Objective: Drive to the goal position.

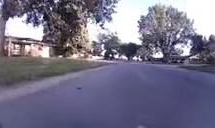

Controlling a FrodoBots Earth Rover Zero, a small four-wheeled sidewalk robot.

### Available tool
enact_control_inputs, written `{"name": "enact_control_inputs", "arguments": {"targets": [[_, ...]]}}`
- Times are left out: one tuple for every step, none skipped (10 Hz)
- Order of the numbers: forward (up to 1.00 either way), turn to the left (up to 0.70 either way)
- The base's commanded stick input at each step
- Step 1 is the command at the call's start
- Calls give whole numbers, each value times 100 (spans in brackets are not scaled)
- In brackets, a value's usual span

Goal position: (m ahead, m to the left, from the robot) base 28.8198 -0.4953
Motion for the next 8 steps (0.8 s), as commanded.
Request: {"name": "enact_control_inputs", "arguments": {"targets": [[100,-8],[100,-33],[100,-20],[100,-4],[100,0],[100,0],[100,0],[100,0]]}}
